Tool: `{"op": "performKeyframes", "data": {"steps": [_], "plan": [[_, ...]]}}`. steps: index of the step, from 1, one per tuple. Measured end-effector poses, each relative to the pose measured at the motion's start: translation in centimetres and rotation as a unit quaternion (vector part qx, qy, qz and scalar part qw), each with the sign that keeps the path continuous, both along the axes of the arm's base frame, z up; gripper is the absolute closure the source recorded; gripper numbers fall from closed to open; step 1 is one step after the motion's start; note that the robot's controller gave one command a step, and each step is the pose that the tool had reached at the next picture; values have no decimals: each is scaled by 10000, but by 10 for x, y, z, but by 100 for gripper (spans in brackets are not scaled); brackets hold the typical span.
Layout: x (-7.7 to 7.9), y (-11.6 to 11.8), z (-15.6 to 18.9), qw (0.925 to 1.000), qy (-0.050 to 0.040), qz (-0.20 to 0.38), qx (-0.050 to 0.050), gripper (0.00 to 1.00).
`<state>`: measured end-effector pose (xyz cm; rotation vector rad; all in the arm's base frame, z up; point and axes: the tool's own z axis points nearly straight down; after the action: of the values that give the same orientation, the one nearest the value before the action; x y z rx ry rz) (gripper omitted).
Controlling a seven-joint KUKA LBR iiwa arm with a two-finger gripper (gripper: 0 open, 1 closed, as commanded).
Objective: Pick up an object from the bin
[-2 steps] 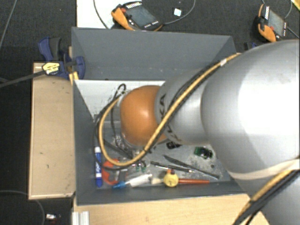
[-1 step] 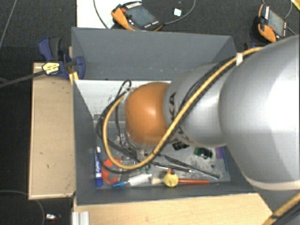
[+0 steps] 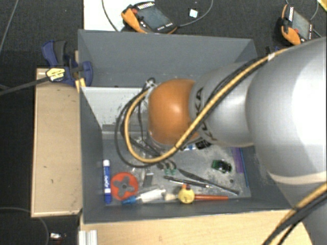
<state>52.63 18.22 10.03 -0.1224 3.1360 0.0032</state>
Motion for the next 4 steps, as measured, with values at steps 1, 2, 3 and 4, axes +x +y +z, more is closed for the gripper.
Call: {"op": "performKeyframes", "data": {"steps": [1, 2, 3, 4], "plan": [[-15, -2, -28, 9909, -85, -1346, 56, 0], [0, -72, -29, 9998, -30, -196, 6, 100], [0, -71, -29, 9998, -29, -200, 10, 100], [0, -71, -29, 9998, -30, -209, 11, 100]]}}
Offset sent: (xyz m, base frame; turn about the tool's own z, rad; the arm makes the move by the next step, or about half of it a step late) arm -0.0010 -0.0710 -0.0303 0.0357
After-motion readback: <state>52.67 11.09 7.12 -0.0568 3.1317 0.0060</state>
